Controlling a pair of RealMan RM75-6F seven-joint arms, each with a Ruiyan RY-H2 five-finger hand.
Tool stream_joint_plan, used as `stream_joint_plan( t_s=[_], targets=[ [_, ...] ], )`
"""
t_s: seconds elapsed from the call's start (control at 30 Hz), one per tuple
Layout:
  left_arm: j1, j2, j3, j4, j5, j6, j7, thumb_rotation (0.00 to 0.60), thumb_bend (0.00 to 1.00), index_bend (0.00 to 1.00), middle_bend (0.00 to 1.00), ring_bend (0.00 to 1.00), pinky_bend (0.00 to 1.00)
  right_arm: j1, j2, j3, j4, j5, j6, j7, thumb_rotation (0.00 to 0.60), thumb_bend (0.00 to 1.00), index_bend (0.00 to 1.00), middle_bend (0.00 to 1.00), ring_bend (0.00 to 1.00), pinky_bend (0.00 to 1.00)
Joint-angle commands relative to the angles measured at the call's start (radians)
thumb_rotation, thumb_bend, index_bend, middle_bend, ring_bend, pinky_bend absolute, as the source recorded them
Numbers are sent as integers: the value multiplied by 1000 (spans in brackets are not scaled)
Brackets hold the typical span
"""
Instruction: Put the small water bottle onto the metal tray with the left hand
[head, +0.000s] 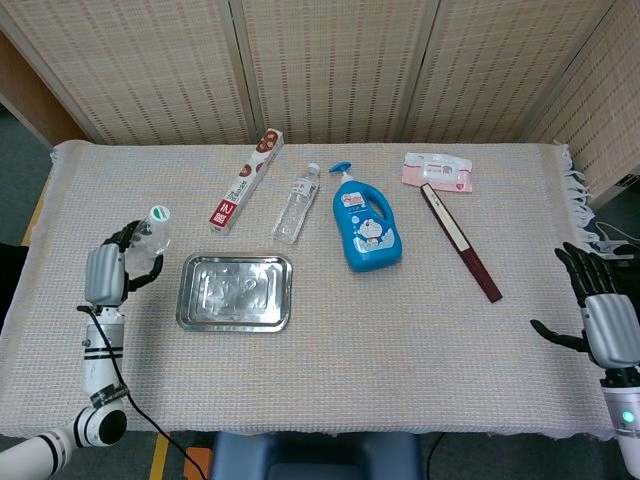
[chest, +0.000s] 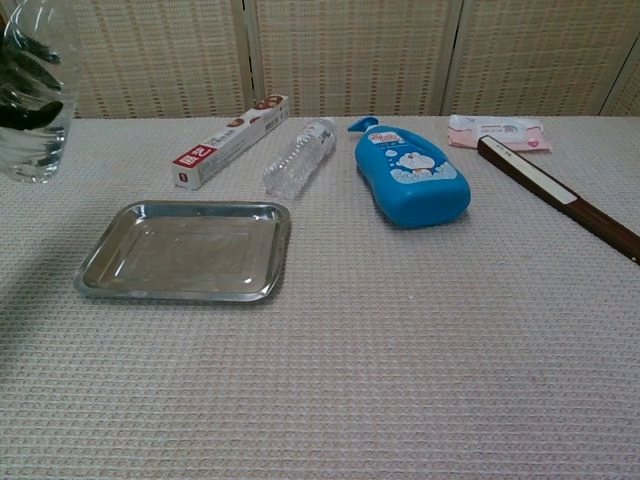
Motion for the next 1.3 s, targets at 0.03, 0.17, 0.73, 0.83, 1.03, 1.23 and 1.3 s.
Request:
stream_joint_plan(
  t_s=[0.03,0.17,0.73,0.83,1.03,1.23,1.3],
  targets=[
    [-43,32,-42,-32,55,48,32,600,484,530,664,497,482,-1,0,2,0,2,3,0,600,60,56,0,0,31],
    [-39,44,-24,-66,78,71,47,600,483,533,665,497,489,-2,0,5,0,5,8,4,600,59,57,0,0,31],
    [22,-306,48,183,-23,89,-120,600,483,528,659,497,490,8,-5,0,0,11,-24,-6,600,59,57,0,0,31],
    [-10,-382,9,247,-26,113,-135,600,484,522,656,497,489,9,-4,0,-2,14,-27,-4,600,59,57,0,0,31],
    [-88,-492,-59,396,-31,119,-171,600,485,517,654,497,486,9,3,-1,-8,14,-30,4,600,59,57,0,0,32],
    [-111,-562,-85,499,-61,103,-186,600,484,516,652,497,482,9,8,2,-9,19,-31,14,600,60,57,0,0,31],
    [-113,-583,-92,527,-74,93,-194,600,485,516,652,497,482,9,10,2,-10,20,-32,18,600,59,57,0,0,31]
  ],
)
